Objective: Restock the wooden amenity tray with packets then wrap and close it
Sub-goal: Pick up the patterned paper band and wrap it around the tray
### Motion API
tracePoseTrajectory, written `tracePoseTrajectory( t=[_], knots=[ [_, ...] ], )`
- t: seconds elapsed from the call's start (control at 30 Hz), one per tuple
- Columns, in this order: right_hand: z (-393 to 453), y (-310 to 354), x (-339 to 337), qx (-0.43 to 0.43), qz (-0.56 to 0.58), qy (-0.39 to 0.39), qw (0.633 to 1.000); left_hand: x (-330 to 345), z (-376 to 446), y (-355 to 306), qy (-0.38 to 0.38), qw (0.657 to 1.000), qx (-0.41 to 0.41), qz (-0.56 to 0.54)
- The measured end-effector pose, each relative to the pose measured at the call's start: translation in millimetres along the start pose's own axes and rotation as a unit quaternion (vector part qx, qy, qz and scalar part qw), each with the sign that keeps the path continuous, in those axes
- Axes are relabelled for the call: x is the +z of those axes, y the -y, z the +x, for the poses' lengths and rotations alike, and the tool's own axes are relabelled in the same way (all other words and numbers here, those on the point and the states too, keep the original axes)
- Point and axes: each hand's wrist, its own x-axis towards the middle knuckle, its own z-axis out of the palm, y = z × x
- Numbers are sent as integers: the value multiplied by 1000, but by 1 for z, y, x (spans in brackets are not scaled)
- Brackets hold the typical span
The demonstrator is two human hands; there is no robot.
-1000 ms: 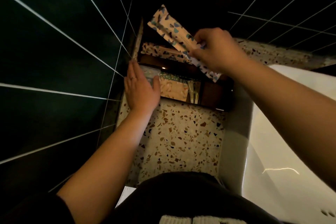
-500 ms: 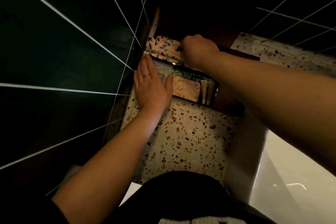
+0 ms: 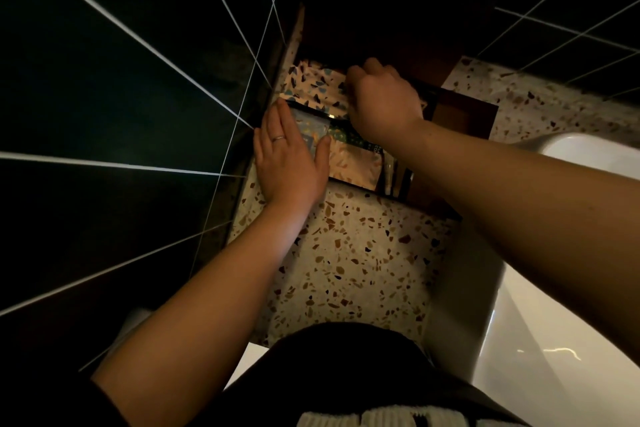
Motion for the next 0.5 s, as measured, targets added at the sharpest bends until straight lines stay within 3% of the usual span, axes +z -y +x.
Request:
tracePoseTrajectory(
  t=[0.13,0.5],
  knots=[
    [-4,-2,4,-45,45,-8,998,0,1,0,-2,1000,1,-3],
    [0,-10,18,16,49,19,998,-2,1,-1,1,1000,-1,-3]
  ],
)
